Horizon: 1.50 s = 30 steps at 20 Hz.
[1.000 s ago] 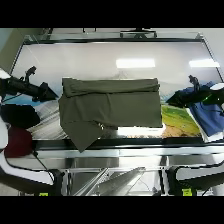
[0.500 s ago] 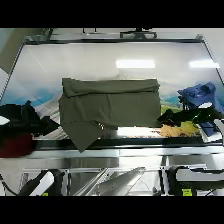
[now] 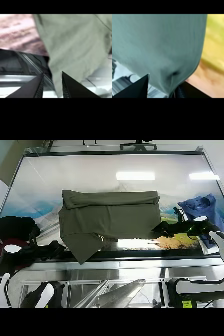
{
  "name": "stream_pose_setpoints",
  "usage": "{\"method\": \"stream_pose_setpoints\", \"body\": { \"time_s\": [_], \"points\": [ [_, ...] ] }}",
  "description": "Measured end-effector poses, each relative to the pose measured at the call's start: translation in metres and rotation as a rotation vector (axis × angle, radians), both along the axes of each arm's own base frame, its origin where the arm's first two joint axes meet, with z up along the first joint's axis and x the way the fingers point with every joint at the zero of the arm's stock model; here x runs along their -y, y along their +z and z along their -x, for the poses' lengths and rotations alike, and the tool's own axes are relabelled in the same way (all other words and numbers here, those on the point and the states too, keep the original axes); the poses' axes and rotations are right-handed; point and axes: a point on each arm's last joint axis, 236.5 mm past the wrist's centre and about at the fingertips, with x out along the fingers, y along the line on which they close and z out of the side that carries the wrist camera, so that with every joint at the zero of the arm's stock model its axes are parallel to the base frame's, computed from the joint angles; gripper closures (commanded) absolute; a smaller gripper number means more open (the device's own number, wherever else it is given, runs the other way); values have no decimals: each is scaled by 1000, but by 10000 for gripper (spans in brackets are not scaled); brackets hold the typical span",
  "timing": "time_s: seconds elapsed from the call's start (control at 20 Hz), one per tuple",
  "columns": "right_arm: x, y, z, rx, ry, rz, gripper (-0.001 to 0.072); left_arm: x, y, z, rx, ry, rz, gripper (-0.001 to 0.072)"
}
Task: Fold the shirts.
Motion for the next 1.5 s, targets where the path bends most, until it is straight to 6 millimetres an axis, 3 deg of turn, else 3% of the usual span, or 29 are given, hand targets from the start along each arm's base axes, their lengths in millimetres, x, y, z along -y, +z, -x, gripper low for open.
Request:
{"method": "stream_pose_setpoints", "body": {
  "time_s": [0.2,0.45,0.65,0.75,0.8,0.85,0.9,0.95,1.15,1.5],
  "points": [
    [2,0,-8,27,-24,8,280,3,-18,-3,-15,5,27,470],
    [3,0,-12,37,-34,10,280,34,-28,-19,12,-22,153,471],
    [3,0,-12,39,-34,11,285,44,-38,-23,9,-35,170,494],
    [3,-1,-12,39,-32,13,485,44,-40,-23,14,-42,160,696],
    [3,-1,-11,37,-30,13,488,43,-40,-23,21,-48,150,688],
    [3,-1,-10,36,-26,11,490,42,-39,-25,34,-52,136,688],
    [0,1,-6,26,-11,-4,547,41,-36,-27,53,-55,124,687],
    [-1,2,-2,18,4,-9,690,38,-33,-29,73,-60,104,686],
    [-6,11,8,-5,28,-64,692,34,-11,-38,158,-55,73,685],
    [3,24,11,-17,-8,-120,692,20,20,-44,226,-10,86,685]
  ]
}}
